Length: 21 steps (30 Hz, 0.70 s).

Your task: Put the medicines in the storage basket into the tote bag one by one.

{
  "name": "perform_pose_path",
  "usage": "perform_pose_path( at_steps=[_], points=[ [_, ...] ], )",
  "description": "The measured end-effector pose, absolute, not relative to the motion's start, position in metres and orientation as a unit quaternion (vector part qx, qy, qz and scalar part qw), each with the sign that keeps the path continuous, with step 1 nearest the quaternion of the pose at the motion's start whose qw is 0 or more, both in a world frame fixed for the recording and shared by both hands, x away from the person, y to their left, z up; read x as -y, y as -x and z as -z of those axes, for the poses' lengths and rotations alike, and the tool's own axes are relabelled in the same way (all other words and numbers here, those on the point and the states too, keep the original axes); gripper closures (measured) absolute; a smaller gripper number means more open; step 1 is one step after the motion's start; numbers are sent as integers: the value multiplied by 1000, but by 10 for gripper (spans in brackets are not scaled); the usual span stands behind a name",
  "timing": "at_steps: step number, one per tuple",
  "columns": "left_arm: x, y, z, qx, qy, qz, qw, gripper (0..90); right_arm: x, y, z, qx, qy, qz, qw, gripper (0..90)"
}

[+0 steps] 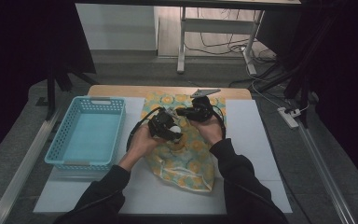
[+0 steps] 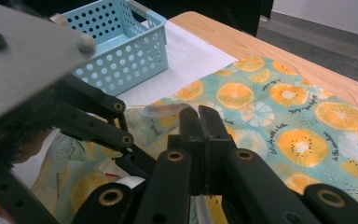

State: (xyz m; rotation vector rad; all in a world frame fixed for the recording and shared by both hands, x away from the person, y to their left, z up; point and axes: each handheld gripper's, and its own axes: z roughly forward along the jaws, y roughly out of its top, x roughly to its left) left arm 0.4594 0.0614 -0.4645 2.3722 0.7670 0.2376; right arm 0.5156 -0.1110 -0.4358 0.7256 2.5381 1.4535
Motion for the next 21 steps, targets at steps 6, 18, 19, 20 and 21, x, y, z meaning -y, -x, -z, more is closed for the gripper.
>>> perform_pose_path(
  at_steps=[6, 18, 19, 20, 21],
  points=[
    [-59, -463, 470, -297, -898, -91, 313, 503, 111, -516, 436, -841, -238, -482, 65, 900],
    [-60, -467, 475, -308, -893, -88, 317, 496, 113, -515, 439, -841, -240, -482, 62, 900],
    [-61, -467, 476, -308, -893, -88, 317, 493, 112, -515, 439, -840, -240, -482, 62, 900],
    [-61, -468, 476, -309, -892, -85, 319, 490, 112, -515, 439, -840, -240, -482, 62, 900],
    [-61, -468, 476, -313, -891, -87, 318, 483, 112, -515, 439, -840, -240, -482, 62, 900]
  ],
)
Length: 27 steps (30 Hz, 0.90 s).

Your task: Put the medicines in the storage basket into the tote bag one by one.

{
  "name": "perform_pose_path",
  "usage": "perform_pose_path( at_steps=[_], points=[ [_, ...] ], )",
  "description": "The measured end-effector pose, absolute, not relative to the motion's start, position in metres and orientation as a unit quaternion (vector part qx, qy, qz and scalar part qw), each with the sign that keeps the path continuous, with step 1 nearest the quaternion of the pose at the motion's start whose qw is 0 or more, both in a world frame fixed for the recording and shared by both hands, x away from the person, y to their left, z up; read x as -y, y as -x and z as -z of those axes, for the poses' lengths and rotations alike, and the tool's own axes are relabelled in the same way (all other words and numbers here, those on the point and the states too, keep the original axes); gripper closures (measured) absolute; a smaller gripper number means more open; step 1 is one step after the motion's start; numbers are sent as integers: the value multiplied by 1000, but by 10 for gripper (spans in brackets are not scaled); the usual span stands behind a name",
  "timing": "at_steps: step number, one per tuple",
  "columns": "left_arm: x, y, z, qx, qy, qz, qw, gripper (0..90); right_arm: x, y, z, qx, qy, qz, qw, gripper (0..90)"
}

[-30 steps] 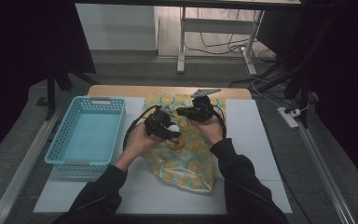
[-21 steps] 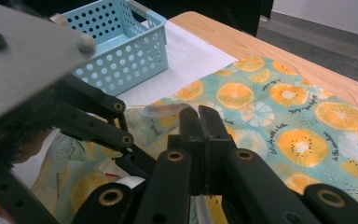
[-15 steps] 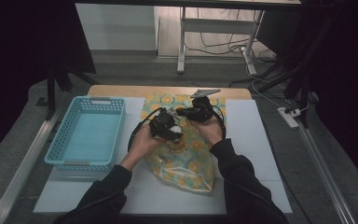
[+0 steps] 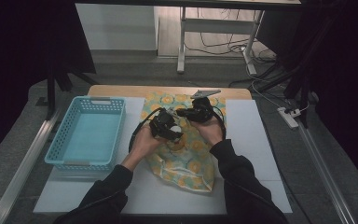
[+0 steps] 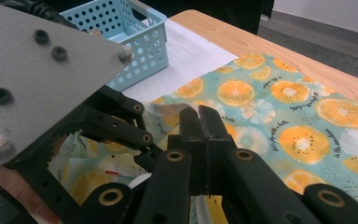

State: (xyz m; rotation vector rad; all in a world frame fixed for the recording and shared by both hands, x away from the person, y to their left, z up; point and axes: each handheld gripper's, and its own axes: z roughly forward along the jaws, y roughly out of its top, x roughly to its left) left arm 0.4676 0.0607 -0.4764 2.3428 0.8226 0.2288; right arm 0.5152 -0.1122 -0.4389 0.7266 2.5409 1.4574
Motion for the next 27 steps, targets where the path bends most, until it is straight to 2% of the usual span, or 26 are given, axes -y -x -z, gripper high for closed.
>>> perform_pose_path(
  at_steps=[5, 21, 27],
  points=[
    [-64, -468, 475, -323, -882, -91, 330, 396, 113, -515, 440, -840, -241, -481, 61, 900],
    [-76, -451, 455, -312, -870, -77, 373, 258, 117, -515, 439, -839, -244, -482, 61, 900],
    [-82, -441, 446, -305, -867, -80, 385, 168, 118, -515, 439, -839, -244, -482, 61, 900]
  ],
)
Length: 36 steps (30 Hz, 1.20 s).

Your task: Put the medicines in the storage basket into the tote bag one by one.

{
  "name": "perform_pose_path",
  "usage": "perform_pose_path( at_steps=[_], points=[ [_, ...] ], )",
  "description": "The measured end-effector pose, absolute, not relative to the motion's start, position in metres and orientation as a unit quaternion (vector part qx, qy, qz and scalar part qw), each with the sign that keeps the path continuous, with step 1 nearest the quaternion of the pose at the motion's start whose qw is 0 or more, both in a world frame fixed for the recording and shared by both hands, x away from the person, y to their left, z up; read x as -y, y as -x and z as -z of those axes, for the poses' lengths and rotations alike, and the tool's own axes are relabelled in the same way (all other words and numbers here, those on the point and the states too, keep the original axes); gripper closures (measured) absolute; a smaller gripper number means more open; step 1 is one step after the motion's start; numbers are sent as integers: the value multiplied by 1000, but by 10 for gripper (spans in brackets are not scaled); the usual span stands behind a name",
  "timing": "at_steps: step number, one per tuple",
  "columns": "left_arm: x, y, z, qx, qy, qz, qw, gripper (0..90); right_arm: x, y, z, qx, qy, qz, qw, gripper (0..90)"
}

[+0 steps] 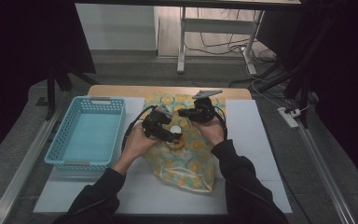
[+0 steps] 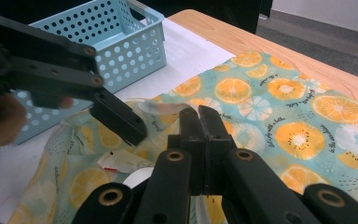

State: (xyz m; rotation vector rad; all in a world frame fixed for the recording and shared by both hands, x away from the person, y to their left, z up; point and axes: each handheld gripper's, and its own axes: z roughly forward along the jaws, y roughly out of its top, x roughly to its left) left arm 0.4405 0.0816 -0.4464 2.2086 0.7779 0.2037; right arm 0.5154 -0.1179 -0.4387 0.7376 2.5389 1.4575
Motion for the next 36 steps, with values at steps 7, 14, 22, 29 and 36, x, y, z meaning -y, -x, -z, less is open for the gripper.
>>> perform_pose_path(
  at_steps=[7, 14, 22, 29, 36],
  points=[
    [-88, -428, 438, -300, -859, -75, 409, 63, 120, -515, 438, -840, -244, -480, 63, 900],
    [-93, -415, 436, -293, -854, -74, 424, 6, 122, -515, 437, -839, -244, -481, 64, 900],
    [-96, -399, 438, -285, -857, -76, 423, 2, 122, -513, 435, -840, -241, -482, 63, 900],
    [-96, -388, 443, -265, -862, -48, 430, 0, 121, -512, 435, -840, -239, -483, 63, 900],
    [-95, -375, 449, -252, -867, -49, 427, 0, 120, -510, 435, -841, -238, -483, 62, 900]
  ],
)
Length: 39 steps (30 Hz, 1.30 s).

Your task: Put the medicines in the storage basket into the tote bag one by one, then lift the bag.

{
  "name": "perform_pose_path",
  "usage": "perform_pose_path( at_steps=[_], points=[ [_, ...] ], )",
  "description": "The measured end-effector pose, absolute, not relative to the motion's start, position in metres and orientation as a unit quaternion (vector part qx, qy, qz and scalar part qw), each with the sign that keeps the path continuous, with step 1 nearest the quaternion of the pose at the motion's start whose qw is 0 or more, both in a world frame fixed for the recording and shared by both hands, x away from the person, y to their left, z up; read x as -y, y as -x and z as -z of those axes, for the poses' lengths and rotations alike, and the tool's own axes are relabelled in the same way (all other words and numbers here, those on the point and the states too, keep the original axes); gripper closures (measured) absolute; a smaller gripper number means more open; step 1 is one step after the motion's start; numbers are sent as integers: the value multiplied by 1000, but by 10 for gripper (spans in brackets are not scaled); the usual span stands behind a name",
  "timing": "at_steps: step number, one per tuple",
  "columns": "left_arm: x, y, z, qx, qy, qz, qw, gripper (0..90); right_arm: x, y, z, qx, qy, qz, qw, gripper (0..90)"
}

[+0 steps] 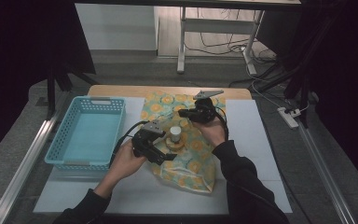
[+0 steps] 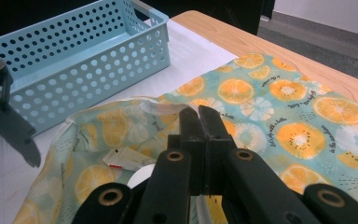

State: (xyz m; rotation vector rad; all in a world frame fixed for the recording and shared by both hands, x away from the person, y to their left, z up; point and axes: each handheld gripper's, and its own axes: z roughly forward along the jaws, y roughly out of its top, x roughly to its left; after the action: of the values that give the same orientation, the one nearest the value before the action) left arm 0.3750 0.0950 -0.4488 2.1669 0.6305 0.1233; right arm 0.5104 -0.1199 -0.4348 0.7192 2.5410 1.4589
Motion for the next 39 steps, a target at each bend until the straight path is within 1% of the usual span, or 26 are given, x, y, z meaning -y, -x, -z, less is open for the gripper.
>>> perform_pose_path(
  at_steps=[13, 22, 28, 32, 36, 39],
  points=[
    [-95, -357, 462, -258, -869, -44, 421, 0, 119, -508, 435, -842, -233, -482, 60, 900],
    [-88, -358, 474, -260, -878, -43, 400, 0, 120, -507, 435, -843, -233, -482, 59, 900],
    [-82, -360, 487, -277, -880, -60, 381, 0, 119, -505, 435, -843, -232, -482, 59, 900],
    [-81, -364, 495, -274, -882, -52, 380, 7, 118, -505, 436, -843, -230, -483, 58, 900],
    [-75, -368, 505, -263, -893, -65, 358, 8, 117, -505, 437, -843, -229, -483, 56, 900],
    [-70, -370, 512, -261, -898, -59, 350, 5, 116, -504, 437, -843, -230, -483, 55, 900]
  ],
)
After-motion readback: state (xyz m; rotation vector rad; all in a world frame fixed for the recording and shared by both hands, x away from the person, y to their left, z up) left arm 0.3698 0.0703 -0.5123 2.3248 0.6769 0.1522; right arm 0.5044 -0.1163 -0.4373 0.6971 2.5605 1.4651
